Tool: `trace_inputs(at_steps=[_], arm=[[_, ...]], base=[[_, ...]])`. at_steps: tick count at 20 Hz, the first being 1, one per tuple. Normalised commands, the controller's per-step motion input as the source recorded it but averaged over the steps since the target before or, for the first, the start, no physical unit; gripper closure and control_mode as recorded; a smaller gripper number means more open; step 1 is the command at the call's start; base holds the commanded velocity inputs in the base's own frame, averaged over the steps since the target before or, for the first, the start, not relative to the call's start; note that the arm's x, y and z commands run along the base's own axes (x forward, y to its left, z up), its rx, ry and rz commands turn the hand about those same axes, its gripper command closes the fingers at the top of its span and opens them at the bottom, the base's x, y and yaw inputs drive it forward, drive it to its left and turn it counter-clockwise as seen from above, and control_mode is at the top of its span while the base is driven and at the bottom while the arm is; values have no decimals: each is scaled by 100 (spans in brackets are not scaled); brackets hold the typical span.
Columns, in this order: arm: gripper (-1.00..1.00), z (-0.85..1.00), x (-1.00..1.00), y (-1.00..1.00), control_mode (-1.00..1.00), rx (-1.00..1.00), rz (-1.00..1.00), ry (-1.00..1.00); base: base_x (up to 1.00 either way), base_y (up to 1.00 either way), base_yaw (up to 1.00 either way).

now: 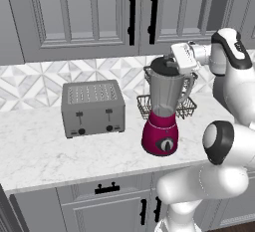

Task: Close the lid blender by securely placing the lid on top.

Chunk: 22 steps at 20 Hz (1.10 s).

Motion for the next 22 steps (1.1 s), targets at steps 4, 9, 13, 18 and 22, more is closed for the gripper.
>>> trace_inputs(at_steps=[4, 9, 13, 18, 22], arm=[[100, -22, 11, 0, -100, 0, 0, 0], [100, -25, 4, 0, -100, 0, 0, 0], [100, -10, 0, 0, -100, 0, 0, 0], [100, 2, 0, 4, -100, 0, 0, 10], [100, 1, -3, 5, -100, 0, -1, 17]], base=[[0, 0, 0], [0, 0, 0], [0, 0, 0], [0, 0, 0], [0, 0, 0]])
